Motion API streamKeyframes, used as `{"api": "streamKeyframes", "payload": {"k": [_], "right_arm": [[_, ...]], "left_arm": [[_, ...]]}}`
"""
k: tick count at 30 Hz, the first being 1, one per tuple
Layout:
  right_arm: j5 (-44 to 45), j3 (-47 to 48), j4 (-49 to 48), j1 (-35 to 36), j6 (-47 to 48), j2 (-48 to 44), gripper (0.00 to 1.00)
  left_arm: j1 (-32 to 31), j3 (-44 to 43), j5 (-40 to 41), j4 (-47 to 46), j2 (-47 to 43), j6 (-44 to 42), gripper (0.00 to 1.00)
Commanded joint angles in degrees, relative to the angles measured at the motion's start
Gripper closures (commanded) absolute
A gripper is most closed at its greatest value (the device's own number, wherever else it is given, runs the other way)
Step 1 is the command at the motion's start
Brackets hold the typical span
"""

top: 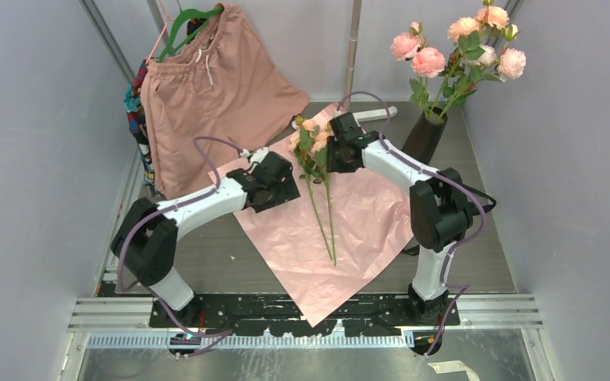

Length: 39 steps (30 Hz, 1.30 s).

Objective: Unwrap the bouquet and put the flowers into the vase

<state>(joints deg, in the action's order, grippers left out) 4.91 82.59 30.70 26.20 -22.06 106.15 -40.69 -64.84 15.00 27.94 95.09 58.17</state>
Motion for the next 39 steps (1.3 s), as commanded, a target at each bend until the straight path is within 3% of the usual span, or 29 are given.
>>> {"api": "streamKeyframes", "payload": {"k": [1,25,28,30,32,36,39], "right_arm": [[-0.5,1.1,-0.5,3.0,-1.7,2.0,0.58],[1.2,0.6,-2.7,5.0,-2.5,9.4,0.58],[0.8,0.5,-2.9,5.0,-2.8,10.3,0.66],[0.9,0.6,-3.1,5.0,-3.0,10.6,0.78],[0.9,0.8,-3.2,5.0,-3.2,10.3,0.97],[0.8,1.1,-3.0,5.0,-3.0,7.8,0.99],[1.8,1.3,-3.0,5.0,-2.7,2.8,0.99]], "left_arm": [[0.3,0.7,3.6,-2.6,-5.4,-0.1,0.15],[0.3,5.1,3.6,-2.5,-13.2,-1.6,0.16],[0.3,5.4,3.8,-2.6,-13.8,-1.6,0.16],[0.3,5.4,3.7,-2.4,-14.3,-1.7,0.16],[0.3,5.6,3.7,-2.3,-14.8,-1.7,0.16],[0.3,6.0,3.1,-2.9,-15.5,-2.1,0.18],[0.3,6.5,-1.7,-6.9,-15.8,-5.6,0.18]]}}
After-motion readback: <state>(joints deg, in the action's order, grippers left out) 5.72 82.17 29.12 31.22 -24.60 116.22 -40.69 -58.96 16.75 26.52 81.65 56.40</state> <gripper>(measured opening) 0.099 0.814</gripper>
